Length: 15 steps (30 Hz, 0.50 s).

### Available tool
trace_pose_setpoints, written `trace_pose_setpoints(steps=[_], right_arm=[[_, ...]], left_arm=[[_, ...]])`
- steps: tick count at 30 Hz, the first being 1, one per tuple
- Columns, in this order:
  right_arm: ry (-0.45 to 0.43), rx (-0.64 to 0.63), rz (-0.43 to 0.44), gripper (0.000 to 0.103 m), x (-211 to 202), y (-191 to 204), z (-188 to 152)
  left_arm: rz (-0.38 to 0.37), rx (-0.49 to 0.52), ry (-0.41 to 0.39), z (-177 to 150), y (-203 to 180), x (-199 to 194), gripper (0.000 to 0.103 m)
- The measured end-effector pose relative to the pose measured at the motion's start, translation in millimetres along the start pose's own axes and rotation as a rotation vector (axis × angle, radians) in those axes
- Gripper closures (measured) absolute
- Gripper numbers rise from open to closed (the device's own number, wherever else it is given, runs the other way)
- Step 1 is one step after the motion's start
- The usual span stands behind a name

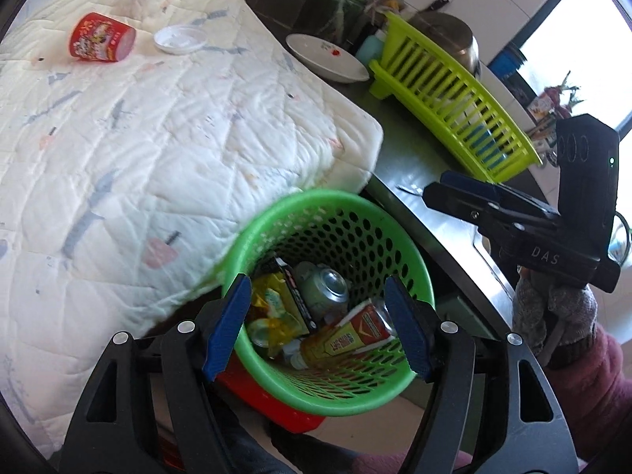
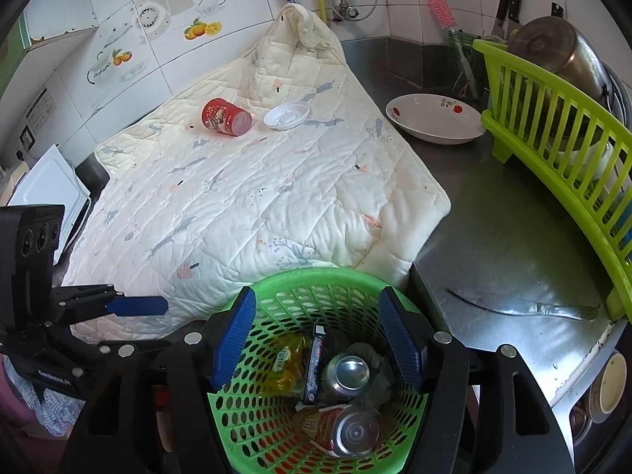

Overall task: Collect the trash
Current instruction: 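Move to the white lid and grasp it with the right gripper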

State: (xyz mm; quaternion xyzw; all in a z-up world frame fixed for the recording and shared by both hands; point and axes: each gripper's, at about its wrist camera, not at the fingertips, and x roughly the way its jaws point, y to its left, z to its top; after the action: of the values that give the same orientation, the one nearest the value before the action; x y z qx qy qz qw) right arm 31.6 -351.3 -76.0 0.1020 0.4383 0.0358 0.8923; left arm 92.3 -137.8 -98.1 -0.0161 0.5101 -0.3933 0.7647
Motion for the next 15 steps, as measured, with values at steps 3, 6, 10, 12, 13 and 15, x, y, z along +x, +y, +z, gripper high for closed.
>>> trace_pose_setpoints(steps=[3, 6, 10, 12, 13, 15], right_arm=[[-0.001, -0.004, 0.004, 0.037, 9, 5, 13], [0.0, -0.013, 0.012, 0.035, 22, 13, 29], [0.009, -0.046, 0.018, 0.032, 44, 27, 56], [0.011, -0.065, 0.015, 0.03, 57, 35, 70], [0.012, -0.071, 0.018, 0.029, 64, 40, 79], [0.016, -0.083, 0.021, 0.027, 76, 46, 90]], left_arm=[[0.03, -0.022, -0.035, 11, 16, -11, 0.034], [0.055, -0.054, -0.066, 22, 36, -22, 0.034], [0.09, -0.098, -0.101, 34, 63, -34, 0.034], [0.106, -0.119, -0.114, 40, 75, -40, 0.034], [0.114, -0.127, -0.119, 42, 81, -42, 0.034], [0.128, -0.144, -0.129, 47, 95, -48, 0.034]])
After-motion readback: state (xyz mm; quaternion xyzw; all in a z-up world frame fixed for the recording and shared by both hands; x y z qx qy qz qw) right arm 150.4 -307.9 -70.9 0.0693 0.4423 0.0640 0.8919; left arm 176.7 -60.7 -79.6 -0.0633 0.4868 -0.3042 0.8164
